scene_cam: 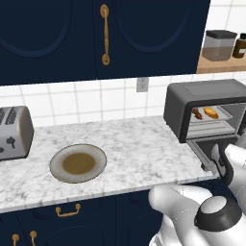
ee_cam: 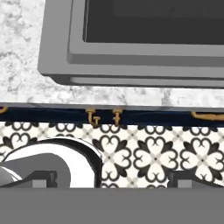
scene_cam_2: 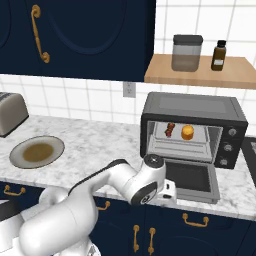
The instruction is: Pick up the kebab skewer and baguette bread, and place them inside the toaster oven. Close the toaster oven door and start by setting the timer.
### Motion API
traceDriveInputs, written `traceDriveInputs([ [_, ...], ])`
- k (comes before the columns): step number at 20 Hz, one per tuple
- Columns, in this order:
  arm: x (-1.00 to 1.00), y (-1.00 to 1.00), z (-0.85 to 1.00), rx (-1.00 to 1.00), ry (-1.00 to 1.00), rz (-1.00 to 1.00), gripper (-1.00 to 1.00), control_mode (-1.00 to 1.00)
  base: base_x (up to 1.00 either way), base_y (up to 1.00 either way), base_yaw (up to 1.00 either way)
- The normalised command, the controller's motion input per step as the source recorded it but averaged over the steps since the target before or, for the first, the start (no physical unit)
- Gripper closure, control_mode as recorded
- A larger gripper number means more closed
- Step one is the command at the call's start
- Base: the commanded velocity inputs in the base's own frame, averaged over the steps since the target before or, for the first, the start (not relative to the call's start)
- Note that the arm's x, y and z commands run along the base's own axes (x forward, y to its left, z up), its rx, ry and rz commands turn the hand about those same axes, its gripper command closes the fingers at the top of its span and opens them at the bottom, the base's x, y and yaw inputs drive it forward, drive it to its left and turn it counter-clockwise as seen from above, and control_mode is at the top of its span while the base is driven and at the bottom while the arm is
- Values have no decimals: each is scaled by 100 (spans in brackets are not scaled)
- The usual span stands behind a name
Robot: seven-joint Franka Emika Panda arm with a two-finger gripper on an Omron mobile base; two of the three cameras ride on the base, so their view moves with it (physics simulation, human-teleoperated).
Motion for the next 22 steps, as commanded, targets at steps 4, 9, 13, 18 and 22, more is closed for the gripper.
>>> traceDriveInputs([
  [4, 0, 0, -41, -4, 0, 3, -100, -100, 0, 0, 0],
  [9, 30, 0, -24, -4, 0, 0, -100, -100, 0, 0, 0],
  [13, 40, 0, -9, -3, 0, 0, -100, -100, 0, 0, 0],
  [18, 56, 0, 0, -2, -2, 0, -100, -100, 0, 0, 0],
  [22, 59, 0, 0, 0, -4, 0, -100, -100, 0, 0, 0],
])
